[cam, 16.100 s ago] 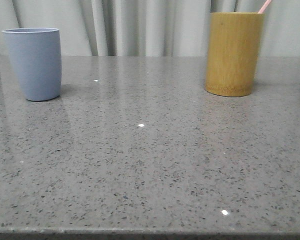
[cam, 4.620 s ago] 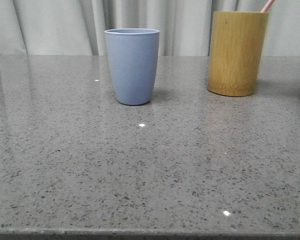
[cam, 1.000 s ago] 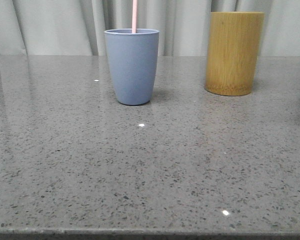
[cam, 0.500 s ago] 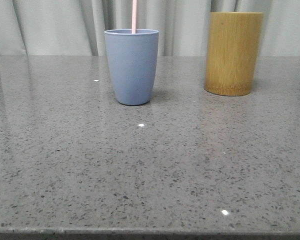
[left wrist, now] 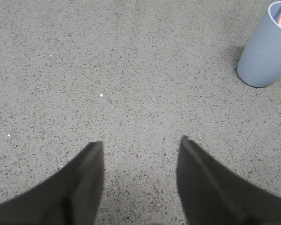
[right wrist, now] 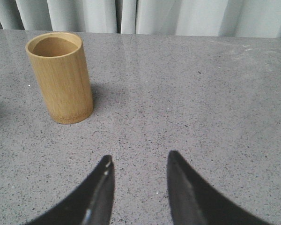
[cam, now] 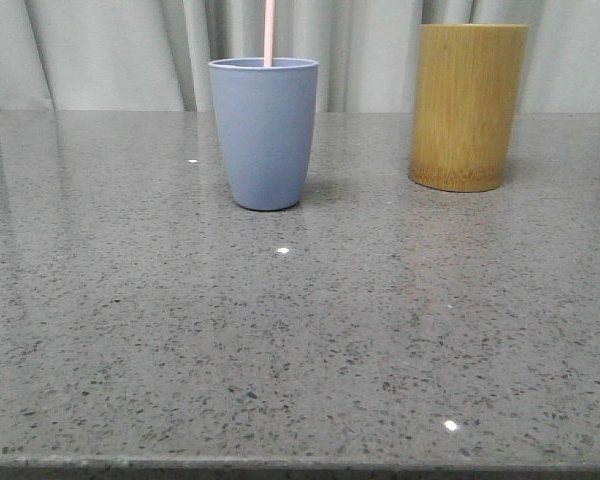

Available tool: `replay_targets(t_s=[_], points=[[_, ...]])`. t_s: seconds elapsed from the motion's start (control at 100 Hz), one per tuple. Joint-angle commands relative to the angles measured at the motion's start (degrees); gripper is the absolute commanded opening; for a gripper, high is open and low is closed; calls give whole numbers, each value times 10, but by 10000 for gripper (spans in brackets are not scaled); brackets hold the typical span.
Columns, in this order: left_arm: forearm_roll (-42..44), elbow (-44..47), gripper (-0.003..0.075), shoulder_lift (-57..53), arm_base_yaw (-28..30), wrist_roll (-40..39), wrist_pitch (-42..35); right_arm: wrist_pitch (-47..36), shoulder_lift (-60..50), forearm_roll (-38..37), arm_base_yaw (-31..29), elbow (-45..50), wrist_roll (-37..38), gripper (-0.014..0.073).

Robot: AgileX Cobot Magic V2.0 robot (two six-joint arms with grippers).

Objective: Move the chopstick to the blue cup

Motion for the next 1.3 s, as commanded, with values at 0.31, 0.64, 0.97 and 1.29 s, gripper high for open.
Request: replay_targets(t_s=[0.31, 0.64, 0.97, 1.29], points=[[-10, -14, -19, 1, 1, -2, -35, -37, 4, -13, -3, -13, 0, -68], [-10, -14, -19, 1, 1, -2, -35, -37, 4, -13, -3, -13, 0, -68], [-10, -14, -19, 1, 1, -2, -35, -37, 4, -13, -3, -13, 0, -68], [28, -2, -19, -7, -11, -2, -86, -37, 4, -13, -3, -13, 0, -68]])
